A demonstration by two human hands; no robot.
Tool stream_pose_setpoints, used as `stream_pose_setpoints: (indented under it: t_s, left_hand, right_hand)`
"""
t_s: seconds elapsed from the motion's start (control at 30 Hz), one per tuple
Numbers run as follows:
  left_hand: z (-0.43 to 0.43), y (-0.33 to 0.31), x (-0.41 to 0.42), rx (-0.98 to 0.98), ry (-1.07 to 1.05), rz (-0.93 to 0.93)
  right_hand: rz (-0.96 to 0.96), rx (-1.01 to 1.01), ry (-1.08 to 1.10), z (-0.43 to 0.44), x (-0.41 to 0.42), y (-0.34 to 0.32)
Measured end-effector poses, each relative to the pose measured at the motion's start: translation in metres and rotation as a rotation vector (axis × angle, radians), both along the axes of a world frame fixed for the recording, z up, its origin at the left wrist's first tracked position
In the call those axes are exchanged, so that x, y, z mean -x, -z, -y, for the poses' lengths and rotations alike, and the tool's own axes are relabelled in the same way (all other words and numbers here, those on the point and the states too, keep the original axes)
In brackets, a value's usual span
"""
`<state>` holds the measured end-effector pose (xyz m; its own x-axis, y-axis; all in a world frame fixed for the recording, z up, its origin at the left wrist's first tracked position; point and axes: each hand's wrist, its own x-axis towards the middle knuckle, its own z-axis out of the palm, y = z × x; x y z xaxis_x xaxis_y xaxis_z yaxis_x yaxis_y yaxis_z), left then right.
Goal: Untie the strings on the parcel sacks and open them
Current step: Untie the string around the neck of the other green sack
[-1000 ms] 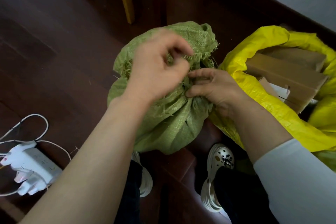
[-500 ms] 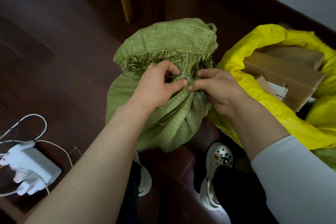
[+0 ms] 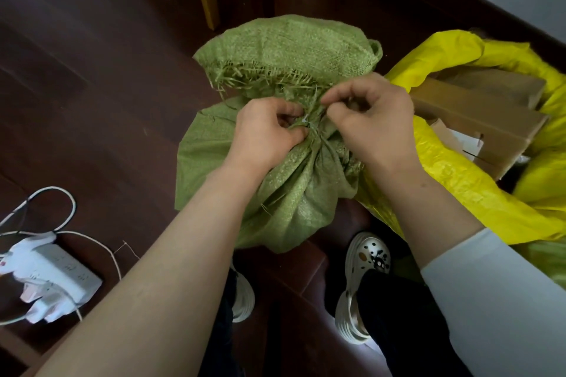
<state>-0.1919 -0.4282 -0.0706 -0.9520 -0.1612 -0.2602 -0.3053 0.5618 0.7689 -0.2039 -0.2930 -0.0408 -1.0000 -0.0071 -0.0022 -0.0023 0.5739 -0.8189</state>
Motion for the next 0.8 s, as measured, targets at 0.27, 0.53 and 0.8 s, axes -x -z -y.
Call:
stream_pose_setpoints:
  t_s: [0.27,0.53,0.8]
  left_hand:
    - [-0.003,0.000,-0.001,0.048,0.057,0.012]
    - [0.000,-0.013,0.000,-0.065,-0.021,0.220]
    - [0.012,-0.012,-0.005,-0.302,0.250,0.210]
  right_hand:
    - [0.093,-0.427,-0.402,-0.005,0.002,0.013]
    - [0.089,-0.489,-0.301,-0.003,0.001,0.004]
    - [0.193,-0.136,-0.250,-0.004,0.002,0.012]
